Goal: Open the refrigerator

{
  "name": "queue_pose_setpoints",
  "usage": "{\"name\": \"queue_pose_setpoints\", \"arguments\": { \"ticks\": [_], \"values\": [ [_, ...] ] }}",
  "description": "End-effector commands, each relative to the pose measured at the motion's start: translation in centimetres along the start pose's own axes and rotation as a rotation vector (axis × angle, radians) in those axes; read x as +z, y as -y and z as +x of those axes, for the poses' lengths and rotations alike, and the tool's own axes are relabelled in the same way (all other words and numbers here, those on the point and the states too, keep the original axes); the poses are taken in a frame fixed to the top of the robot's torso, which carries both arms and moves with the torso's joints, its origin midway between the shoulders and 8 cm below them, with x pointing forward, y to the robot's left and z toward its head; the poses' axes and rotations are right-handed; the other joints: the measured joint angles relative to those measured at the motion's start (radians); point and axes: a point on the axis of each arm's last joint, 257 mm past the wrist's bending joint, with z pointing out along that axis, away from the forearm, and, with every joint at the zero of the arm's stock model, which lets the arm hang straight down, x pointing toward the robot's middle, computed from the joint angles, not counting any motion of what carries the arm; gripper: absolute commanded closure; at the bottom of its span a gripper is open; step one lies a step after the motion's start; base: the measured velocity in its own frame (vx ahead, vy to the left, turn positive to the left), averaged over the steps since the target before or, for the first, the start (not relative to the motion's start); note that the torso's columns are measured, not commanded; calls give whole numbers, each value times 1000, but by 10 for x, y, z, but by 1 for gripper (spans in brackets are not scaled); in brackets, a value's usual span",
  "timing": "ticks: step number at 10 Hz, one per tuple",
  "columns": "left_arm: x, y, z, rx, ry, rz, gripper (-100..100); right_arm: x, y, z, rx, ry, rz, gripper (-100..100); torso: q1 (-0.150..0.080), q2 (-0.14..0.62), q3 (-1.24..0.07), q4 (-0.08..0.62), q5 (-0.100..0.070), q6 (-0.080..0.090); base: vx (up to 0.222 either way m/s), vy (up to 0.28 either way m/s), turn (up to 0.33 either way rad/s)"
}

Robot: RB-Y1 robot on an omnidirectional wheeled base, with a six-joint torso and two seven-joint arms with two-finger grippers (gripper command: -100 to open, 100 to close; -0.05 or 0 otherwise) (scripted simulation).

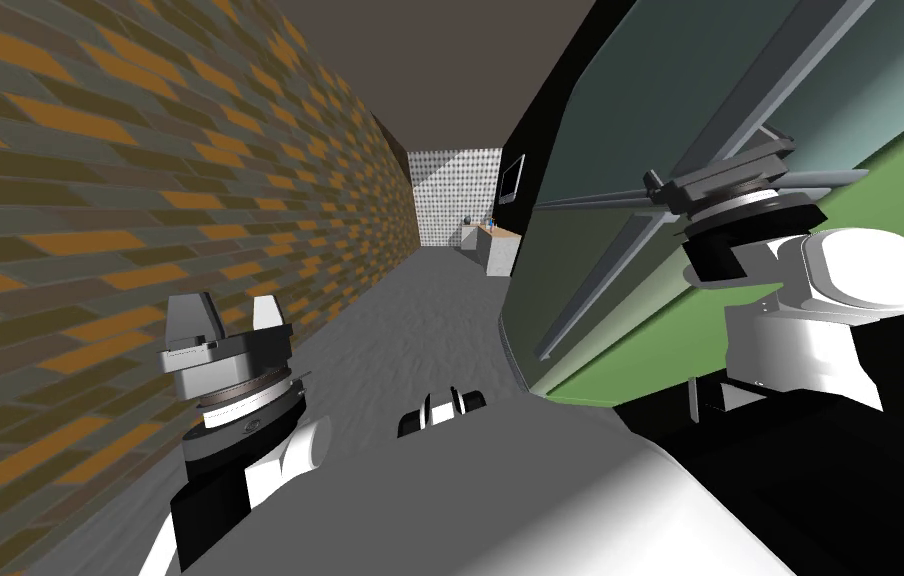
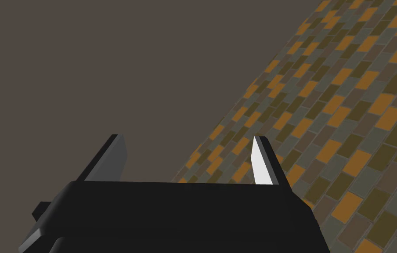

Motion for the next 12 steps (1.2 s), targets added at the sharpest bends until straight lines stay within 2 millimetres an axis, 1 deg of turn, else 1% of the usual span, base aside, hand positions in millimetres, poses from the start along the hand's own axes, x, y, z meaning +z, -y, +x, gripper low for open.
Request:
{"name": "queue_pose_setpoints", "arguments": {
  "ticks": [1,2,3,4,6,8,9,10,11,12],
  "values": [
    [0,0,0,0,0,0,0,12,13,2,-30,-16,26,-100,2,-2,-2,0,3,-1,-82,-2,150],
    [0,0,0,0,0,0,0,14,16,3,-38,-21,32,-100,1,-3,-5,1,5,-1,-65,-4,99],
    [0,0,0,0,0,0,0,9,5,8,-26,-27,12,-100,0,-4,-7,1,7,-1,-30,1,17],
    [0,0,0,0,0,0,0,6,7,1,-14,-7,15,100,2,-5,-5,0,4,0,68,-20,-200],
    [0,0,0,0,0,0,0,-4,-4,-3,15,13,-6,100,1,-4,-1,-1,-1,3,129,-3,-248],
    [0,0,0,0,0,0,0,-13,-12,-7,37,29,-21,100,-2,1,4,-2,-7,2,108,12,-161],
    [0,0,0,0,0,0,0,-9,-7,-10,31,32,-12,100,-4,4,6,-2,-9,2,33,15,-20],
    [0,0,0,0,0,0,0,-8,7,3,-16,-4,27,100,-6,4,5,-1,-8,0,8,116,277],
    [0,0,0,0,0,0,0,-8,7,3,-16,-4,27,100,0,-2,0,-4,-5,-4,-7,122,142],
    [0,0,0,0,0,0,0,-6,20,15,-64,-42,65,100,1,-4,-1,-4,-4,0,11,160,227]
  ]
}}
